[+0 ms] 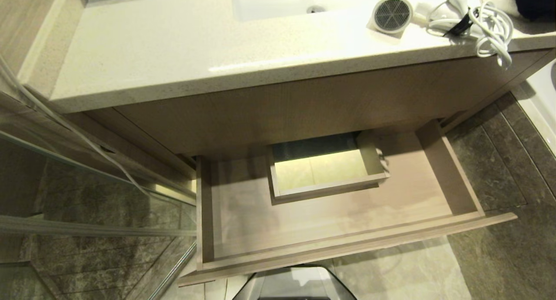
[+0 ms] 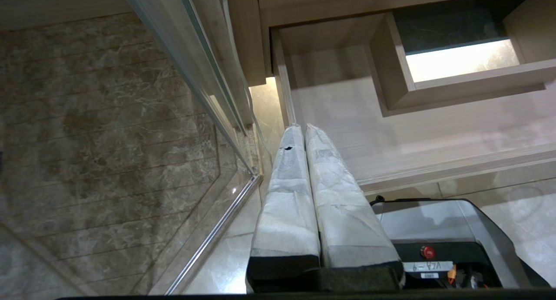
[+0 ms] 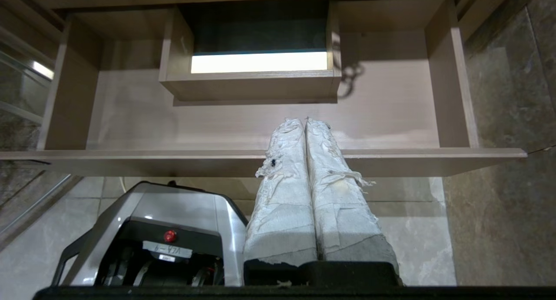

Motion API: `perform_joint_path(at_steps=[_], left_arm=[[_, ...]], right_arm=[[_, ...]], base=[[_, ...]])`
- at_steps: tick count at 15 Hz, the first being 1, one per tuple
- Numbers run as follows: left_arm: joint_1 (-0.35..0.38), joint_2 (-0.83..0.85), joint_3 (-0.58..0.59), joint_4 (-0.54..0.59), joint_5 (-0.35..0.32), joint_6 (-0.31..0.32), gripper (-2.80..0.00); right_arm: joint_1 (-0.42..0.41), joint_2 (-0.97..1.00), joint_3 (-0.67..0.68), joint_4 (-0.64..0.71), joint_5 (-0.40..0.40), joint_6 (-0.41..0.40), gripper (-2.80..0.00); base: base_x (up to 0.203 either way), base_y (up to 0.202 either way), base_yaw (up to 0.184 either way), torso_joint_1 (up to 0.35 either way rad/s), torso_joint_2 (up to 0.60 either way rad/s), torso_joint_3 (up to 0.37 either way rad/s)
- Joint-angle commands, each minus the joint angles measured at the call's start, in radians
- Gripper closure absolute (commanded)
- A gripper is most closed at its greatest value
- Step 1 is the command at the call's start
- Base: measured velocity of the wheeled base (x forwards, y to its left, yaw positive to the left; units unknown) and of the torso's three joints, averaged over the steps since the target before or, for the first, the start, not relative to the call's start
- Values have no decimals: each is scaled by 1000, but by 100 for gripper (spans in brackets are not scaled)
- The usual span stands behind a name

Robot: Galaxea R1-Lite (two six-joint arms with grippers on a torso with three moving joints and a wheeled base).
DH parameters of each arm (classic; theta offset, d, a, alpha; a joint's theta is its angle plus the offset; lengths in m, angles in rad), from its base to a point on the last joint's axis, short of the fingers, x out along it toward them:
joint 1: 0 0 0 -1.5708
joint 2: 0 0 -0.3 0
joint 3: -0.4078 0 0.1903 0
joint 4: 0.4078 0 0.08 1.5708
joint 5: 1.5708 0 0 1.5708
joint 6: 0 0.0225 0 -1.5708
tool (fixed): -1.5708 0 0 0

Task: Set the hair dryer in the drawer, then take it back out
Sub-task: Pick up the hairdryer

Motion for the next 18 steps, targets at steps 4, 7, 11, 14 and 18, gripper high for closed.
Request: perform_joint_path(at_steps=[4,7,11,14,18], left_arm=[[0,0,2,1,1,-1,0],[0,0,2,1,1,-1,0],[0,0,2,1,1,-1,0],[0,0,2,1,1,-1,0],[0,0,2,1,1,-1,0]], right_arm=[[0,-39,18,0,1,-1,0],[1,-39,18,-1,1,-1,0],[1,-39,18,-2,-1,-4,0],[1,-39,18,-3,4,-7,0],[1,-39,18,-3,4,-35,0]], base=[[0,0,0,279,-516,-239],[0,0,0,204,-373,-169],[0,0,0,184,-340,-159],[0,0,0,170,-331,-156],[0,0,0,13,-32,-10]])
